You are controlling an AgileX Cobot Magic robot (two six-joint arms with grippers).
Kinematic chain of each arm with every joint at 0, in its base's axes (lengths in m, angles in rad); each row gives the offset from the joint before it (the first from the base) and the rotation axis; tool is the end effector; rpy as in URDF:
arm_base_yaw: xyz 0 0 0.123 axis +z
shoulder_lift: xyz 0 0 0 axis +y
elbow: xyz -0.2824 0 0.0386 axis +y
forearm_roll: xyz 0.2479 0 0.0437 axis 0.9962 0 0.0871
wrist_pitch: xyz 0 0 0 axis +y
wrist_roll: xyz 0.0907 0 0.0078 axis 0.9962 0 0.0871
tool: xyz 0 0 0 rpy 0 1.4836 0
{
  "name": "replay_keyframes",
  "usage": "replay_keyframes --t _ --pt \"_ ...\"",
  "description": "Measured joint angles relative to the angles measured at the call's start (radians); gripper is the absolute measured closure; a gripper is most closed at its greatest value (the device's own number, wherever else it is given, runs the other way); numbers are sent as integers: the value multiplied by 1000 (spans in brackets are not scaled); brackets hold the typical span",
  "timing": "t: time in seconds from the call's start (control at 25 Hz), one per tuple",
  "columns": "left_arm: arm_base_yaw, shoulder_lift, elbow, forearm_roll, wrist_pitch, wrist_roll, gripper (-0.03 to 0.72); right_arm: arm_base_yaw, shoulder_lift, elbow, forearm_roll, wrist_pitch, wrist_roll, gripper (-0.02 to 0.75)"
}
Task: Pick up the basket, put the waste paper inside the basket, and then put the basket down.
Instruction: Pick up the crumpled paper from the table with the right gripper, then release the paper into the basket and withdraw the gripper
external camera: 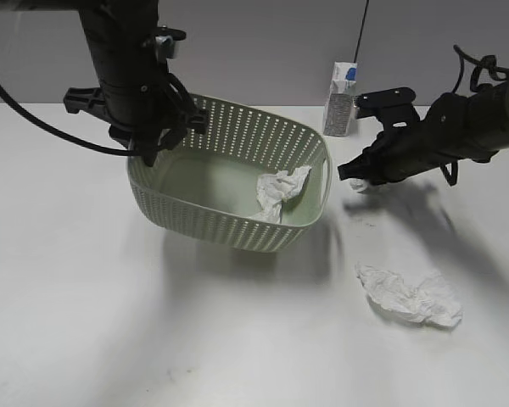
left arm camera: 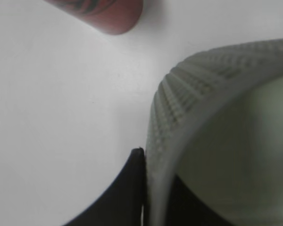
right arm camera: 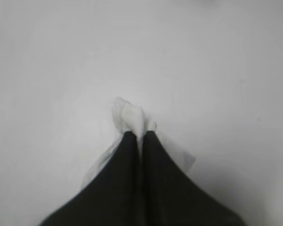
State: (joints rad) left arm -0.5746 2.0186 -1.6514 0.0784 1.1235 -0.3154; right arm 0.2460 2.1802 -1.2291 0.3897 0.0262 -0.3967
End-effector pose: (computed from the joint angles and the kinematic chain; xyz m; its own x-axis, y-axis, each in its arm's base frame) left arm 0.3554 -0.2225 0.2231 -0.9428 0.2804 -0.1804 0.2814 0.9594 0.0203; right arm 0.4170 0.1057 0.0853 -0.7507 -0.1958 -0.6309 -0.2550 0.9669 0.0032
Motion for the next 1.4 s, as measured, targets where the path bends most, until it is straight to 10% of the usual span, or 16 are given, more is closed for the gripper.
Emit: replay_keyframes --t 0.4,0.68,1.4 --pt "0 0 0 0 -2 0 688 0 -314 -6 -50 163 -1 743" --pt "0 0 0 0 -4 0 688 11 -554 -6 138 321 -1 743" --pt "0 0 0 -1 2 0 688 387 -484 -5 88 437 -11 709"
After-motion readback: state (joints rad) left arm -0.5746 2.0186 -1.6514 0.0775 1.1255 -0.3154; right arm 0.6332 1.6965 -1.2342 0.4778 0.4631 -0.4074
